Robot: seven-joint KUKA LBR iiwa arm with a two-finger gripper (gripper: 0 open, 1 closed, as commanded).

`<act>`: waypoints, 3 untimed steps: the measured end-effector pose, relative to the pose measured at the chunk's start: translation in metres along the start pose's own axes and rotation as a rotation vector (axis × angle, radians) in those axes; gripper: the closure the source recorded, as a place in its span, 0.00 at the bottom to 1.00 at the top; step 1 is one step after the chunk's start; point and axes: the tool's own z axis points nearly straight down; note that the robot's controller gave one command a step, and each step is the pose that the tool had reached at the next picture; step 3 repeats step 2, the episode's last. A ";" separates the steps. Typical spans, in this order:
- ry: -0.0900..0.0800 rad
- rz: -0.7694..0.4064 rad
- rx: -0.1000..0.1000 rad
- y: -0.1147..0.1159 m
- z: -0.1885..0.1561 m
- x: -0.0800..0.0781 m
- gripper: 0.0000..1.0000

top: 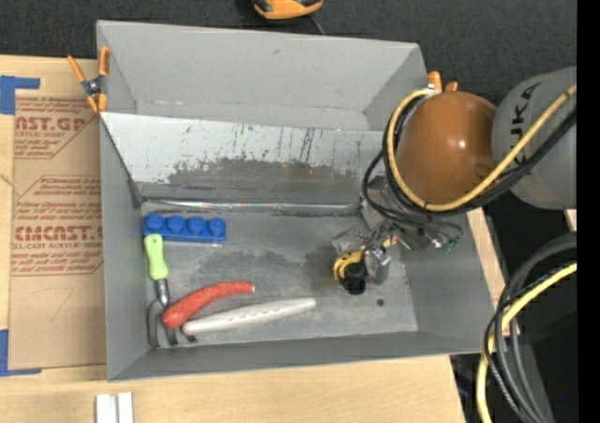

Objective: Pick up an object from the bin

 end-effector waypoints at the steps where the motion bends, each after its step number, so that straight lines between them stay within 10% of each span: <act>1: 0.000 0.000 -0.001 0.000 -0.004 0.000 1.00; 3: 0.006 0.000 -0.007 0.003 -0.025 0.001 1.00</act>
Offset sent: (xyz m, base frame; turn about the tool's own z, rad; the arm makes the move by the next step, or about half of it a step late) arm 0.0002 0.0002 0.0618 0.0001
